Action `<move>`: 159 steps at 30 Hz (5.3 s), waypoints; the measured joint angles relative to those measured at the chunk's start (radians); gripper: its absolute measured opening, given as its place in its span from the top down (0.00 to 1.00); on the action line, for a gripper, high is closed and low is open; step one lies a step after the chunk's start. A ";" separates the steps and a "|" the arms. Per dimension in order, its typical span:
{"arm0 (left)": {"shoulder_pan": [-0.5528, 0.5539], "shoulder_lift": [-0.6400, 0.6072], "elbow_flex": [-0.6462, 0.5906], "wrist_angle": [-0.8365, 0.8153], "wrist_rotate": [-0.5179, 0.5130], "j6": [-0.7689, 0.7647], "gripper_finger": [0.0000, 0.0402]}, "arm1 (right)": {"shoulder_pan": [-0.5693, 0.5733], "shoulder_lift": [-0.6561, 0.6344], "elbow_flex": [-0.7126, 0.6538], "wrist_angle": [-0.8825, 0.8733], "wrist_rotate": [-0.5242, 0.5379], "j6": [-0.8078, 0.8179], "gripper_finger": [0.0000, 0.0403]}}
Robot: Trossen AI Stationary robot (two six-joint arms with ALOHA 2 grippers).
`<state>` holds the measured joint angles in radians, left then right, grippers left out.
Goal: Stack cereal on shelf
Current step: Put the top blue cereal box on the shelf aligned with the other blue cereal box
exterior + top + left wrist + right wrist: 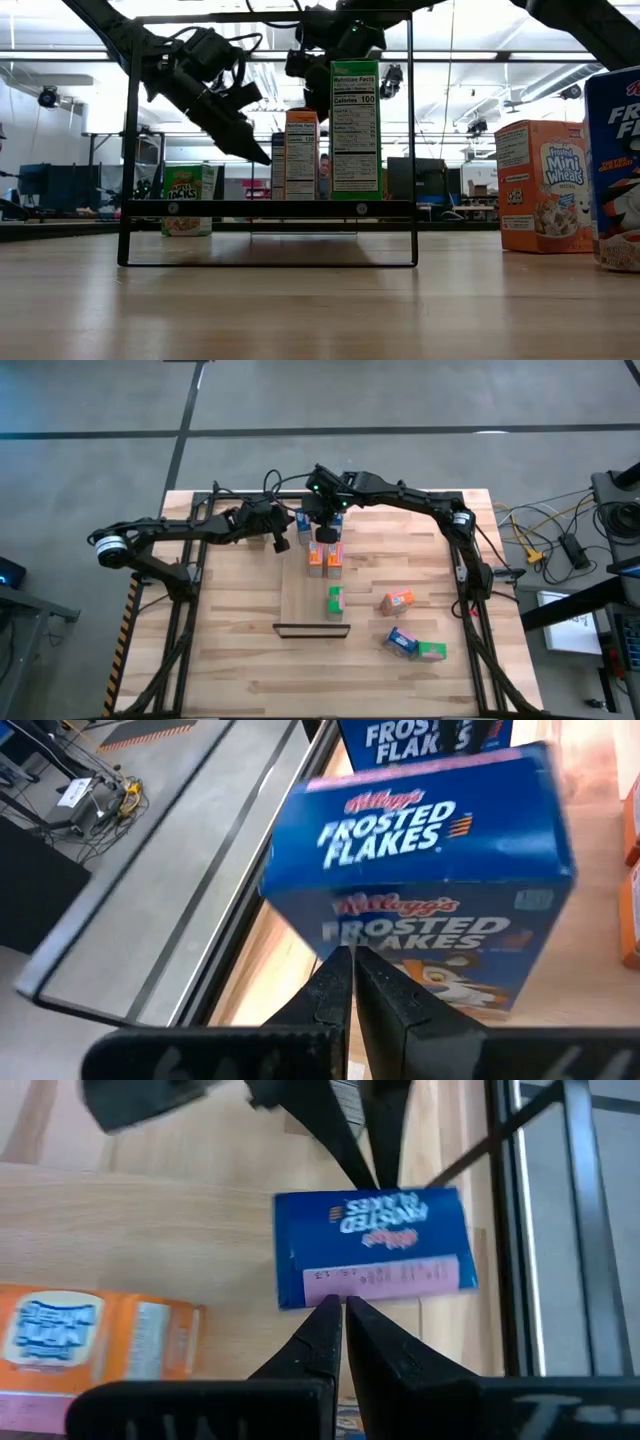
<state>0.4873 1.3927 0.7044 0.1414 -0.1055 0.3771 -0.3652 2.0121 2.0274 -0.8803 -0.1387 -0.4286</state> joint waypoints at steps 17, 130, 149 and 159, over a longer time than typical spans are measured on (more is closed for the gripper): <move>-0.001 0.035 0.000 0.005 0.003 -0.026 1.00 | 0.012 0.000 0.000 -0.006 0.045 0.006 0.97; 0.056 0.191 0.034 0.104 0.114 0.007 1.00 | 0.041 -0.727 -1.175 0.967 0.052 0.155 0.97; 0.052 0.197 0.049 0.103 0.170 -0.028 1.00 | 0.040 -0.727 -1.175 0.967 0.052 0.155 0.97; 0.050 0.196 0.049 0.116 0.177 -0.046 1.00 | 0.040 -0.727 -1.175 0.967 0.052 0.156 0.97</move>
<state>0.5369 1.5888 0.7536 0.2571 0.0719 0.3309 -0.3248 1.2854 0.8520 0.0868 -0.0868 -0.2729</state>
